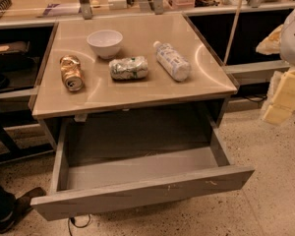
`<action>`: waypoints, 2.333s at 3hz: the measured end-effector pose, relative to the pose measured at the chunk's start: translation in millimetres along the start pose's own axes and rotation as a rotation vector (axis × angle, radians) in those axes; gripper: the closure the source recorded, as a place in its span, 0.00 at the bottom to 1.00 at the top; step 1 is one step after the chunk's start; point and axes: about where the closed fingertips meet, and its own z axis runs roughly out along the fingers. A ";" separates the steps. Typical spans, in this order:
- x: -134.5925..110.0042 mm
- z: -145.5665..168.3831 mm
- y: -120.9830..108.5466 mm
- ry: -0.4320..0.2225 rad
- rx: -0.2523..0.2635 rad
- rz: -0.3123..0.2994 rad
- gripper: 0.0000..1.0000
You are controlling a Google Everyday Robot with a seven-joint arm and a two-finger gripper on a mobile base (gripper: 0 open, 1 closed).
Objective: Close top drawer
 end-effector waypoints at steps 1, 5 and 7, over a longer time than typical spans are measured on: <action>0.0 0.0 0.0 0.000 0.000 0.000 0.38; 2.6 -2.1 -0.9 -0.007 0.015 -0.003 1.00; 47.5 40.9 64.5 0.030 -0.101 0.118 1.00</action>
Offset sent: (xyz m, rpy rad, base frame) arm 0.0000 0.0000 0.0000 0.0000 0.0000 0.0000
